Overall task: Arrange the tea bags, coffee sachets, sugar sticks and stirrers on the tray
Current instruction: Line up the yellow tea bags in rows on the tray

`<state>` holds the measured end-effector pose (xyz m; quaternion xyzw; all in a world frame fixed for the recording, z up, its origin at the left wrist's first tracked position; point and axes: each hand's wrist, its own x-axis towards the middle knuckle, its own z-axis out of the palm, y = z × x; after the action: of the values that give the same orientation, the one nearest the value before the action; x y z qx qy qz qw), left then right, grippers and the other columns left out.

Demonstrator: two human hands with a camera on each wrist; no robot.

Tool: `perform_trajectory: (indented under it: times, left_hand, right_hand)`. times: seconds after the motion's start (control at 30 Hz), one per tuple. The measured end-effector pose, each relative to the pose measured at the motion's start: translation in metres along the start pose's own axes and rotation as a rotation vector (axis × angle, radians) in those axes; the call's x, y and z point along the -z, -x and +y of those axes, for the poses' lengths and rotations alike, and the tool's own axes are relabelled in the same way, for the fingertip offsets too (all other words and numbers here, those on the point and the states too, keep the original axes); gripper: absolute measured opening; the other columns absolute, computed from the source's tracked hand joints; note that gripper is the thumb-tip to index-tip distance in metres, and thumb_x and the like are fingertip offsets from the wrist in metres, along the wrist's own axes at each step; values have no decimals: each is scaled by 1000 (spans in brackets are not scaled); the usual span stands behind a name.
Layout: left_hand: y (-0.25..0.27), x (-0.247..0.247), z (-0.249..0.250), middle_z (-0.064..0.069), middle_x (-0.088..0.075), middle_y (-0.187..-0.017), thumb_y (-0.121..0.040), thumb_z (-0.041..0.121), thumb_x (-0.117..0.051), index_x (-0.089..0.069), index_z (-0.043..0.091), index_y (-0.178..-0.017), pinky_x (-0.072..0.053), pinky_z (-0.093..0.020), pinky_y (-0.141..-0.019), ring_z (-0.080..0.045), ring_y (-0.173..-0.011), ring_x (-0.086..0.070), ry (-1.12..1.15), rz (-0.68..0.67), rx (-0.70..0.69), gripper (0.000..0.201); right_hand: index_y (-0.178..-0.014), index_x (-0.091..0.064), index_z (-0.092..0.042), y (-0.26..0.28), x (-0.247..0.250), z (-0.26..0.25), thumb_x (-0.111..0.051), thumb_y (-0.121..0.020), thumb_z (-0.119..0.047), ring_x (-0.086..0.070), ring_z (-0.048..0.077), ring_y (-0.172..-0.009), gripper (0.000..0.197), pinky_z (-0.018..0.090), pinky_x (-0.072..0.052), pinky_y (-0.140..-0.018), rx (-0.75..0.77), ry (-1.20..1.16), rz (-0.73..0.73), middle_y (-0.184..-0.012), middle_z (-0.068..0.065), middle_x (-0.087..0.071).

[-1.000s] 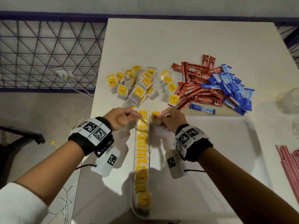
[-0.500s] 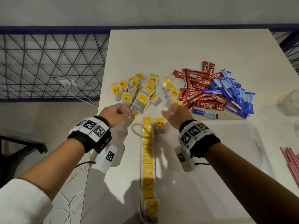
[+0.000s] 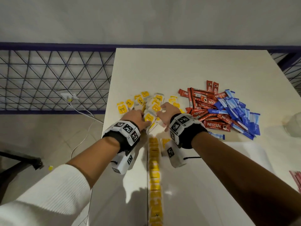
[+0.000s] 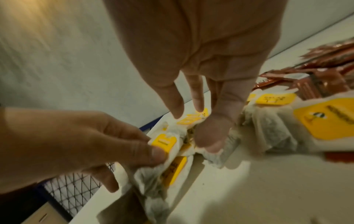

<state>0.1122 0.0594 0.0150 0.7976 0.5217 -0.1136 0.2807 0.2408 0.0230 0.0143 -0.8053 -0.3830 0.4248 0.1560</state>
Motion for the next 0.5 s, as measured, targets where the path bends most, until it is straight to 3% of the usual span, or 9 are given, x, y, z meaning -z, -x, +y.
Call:
perform_trajectory:
  times: [0.07,0.17,0.27,0.4,0.47,0.5]
  left_hand:
    - [-2,0,2,-11,-58,-116,-84,31,-66,-45,9,-122,-43,-33,-81,-28,-107,-55,9,-14,19,49]
    - [-5,-2,4,-7,-57,-106,-79,22,-70,-39,13,-121,-44,-32,-73,-25,-95,-56,8,-47,23,53]
    - [-6,-7,4,-8,-58,-112,-76,19,-72,-36,15,-123,-50,-39,-85,-28,-99,-58,50,-73,36,59]
    - [-6,-13,2,-11,-57,-118,-79,11,-70,-34,11,-128,-47,-40,-92,-29,-107,-57,133,-82,29,60]
    - [-6,-14,-1,-10,-54,-122,-81,11,-67,-34,12,-132,-45,-38,-94,-28,-111,-55,136,-71,25,60]
    - [-4,-13,-3,-9,-53,-124,-82,12,-66,-36,11,-133,-44,-37,-95,-27,-113,-53,132,-67,25,59]
  right_hand:
    - [-138,-34,-6,-7,1,-1,-48,-94,-31,-56,33,-103,53,48,-46,-95,-43,2,-9,-134,19,-48]
    - [-134,-38,1,-15,3,-1,-53,-92,-38,-57,35,-106,59,45,-46,-96,-67,-16,-15,-127,21,-55]
    - [-126,-48,2,-19,2,0,-65,-84,-38,-54,28,-81,60,46,-50,-90,-55,-72,-31,-111,21,-62]
    - [-136,-40,-2,-24,1,2,-73,-77,-31,-45,21,-87,74,44,-47,-95,-79,-64,-90,-124,21,-57]
    - [-131,-46,-7,-23,3,3,-74,-77,-25,-45,20,-77,63,35,-48,-76,-85,-151,-96,-102,16,-57]
    - [-118,-54,-9,-22,5,4,-74,-78,-20,-45,19,-67,46,31,-44,-64,-85,-210,-90,-91,12,-53]
